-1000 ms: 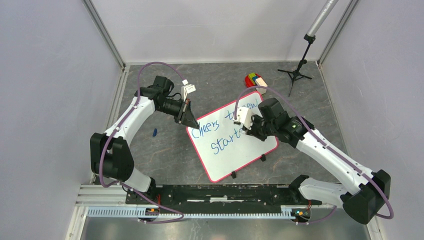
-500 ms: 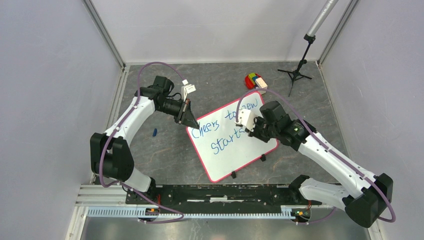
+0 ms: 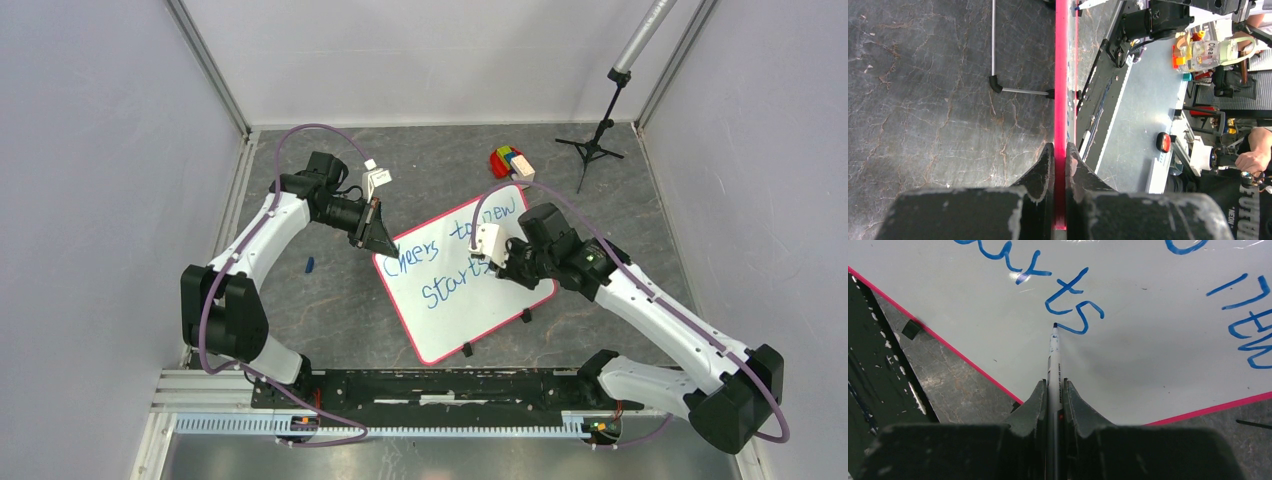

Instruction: Write a sentence on the whiteboard

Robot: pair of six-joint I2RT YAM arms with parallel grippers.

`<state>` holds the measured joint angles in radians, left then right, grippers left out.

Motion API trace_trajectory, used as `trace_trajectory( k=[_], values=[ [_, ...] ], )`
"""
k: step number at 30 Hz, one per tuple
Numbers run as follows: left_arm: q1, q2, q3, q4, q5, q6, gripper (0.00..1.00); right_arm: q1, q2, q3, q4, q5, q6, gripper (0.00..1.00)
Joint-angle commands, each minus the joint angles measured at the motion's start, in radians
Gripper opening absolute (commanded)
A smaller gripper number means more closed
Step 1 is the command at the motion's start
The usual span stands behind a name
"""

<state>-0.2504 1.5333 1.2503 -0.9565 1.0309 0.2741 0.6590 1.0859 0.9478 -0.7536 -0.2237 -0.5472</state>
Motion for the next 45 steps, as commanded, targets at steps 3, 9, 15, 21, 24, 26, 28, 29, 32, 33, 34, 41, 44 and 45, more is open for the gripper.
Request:
trace_trajectory(
  k=[3,9,15,21,24,26,28,29,32,33,34,41,44,45],
  values=[
    [-0.009,-0.010,0.024,0.021,-0.045,0.038,0.02,-0.001,-0.010,0.073,-0.031,-0.054,-0.013,0.00],
    [-0.009,-0.006,0.041,-0.011,-0.048,0.061,0.02,-0.002,-0.051,0.083,-0.107,0.031,-0.040,0.00],
    [-0.009,-0.003,0.037,-0.011,-0.037,0.066,0.02,-0.005,-0.041,0.066,-0.072,0.138,-0.011,0.00],
    [-0.009,-0.004,0.038,-0.011,-0.038,0.067,0.02,-0.005,-0.019,0.067,-0.018,0.135,0.004,0.00],
    [-0.009,0.002,0.036,-0.011,-0.037,0.068,0.02,-0.006,-0.013,0.057,0.006,0.136,-0.003,0.00],
    [-0.009,0.004,0.036,-0.011,-0.037,0.069,0.02,-0.006,-0.008,0.048,0.020,0.143,-0.009,0.00],
    [-0.009,0.006,0.037,-0.011,-0.037,0.070,0.03,-0.007,0.001,0.035,0.029,0.150,-0.016,0.00],
    [-0.009,0.008,0.038,-0.011,-0.037,0.069,0.02,-0.007,0.002,0.027,0.033,0.153,-0.018,0.00],
    [-0.009,0.010,0.038,-0.011,-0.039,0.069,0.02,-0.007,0.005,0.022,0.029,0.154,-0.024,0.00],
    [-0.009,0.009,0.039,-0.012,-0.038,0.069,0.02,-0.007,0.005,0.022,0.023,0.153,-0.026,0.00],
    [-0.009,0.011,0.038,-0.011,-0.038,0.069,0.02,-0.007,0.004,0.021,0.018,0.153,-0.026,0.00],
    [-0.009,0.010,0.034,-0.011,-0.038,0.074,0.02,-0.007,-0.014,0.009,-0.014,0.152,-0.029,0.00],
    [-0.009,0.013,0.035,-0.011,-0.041,0.074,0.02,-0.007,-0.013,0.020,-0.025,0.145,-0.029,0.00],
    [-0.009,0.012,0.037,-0.011,-0.043,0.074,0.02,-0.007,-0.012,0.028,-0.029,0.144,-0.028,0.00]
  ],
)
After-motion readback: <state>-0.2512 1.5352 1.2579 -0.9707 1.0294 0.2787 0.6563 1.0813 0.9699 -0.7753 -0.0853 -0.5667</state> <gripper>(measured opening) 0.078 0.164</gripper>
